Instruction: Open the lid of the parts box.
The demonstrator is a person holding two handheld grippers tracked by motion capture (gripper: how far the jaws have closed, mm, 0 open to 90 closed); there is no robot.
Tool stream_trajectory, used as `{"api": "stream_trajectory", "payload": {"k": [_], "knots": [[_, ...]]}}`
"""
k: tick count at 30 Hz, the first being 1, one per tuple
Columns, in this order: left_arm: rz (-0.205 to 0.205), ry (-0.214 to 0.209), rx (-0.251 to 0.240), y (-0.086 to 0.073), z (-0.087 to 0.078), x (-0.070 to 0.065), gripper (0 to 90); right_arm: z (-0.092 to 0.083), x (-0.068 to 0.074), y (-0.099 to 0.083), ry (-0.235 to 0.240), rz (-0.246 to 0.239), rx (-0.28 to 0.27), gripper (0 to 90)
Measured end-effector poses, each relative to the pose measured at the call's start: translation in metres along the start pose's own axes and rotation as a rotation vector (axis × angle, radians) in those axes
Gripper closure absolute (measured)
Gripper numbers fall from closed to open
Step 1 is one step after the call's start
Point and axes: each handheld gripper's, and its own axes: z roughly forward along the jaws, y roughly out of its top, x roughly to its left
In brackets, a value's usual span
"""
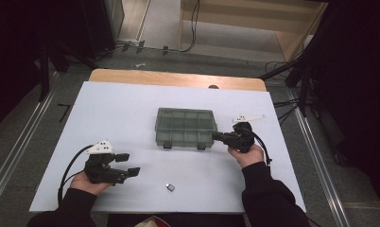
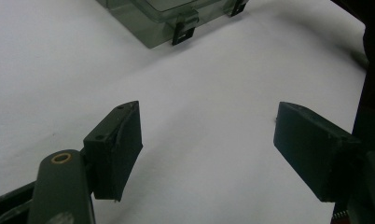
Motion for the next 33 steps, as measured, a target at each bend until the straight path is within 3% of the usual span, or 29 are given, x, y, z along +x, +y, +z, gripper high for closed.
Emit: {"api": "stream_trajectory", "payload": {"k": [10, 20, 33], "knots": [[-0.003, -0.006, -0.003, 0.0, 0.0, 0.001, 24.1, -0.002, -0.004, 0.01, 0.029, 0.007, -0.025, 86.5], [-0.014, 0.006, -0.014, 0.001, 0.0, 0.002, 24.2, -0.002, -0.007, 0.02, 0.003, -0.007, -0.041, 86.5], [-0.072, 0.013, -0.011, 0.004, 0.002, 0.006, 24.3, 0.004, -0.013, 0.03, -0.016, -0.012, -0.06, 86.6]]}}
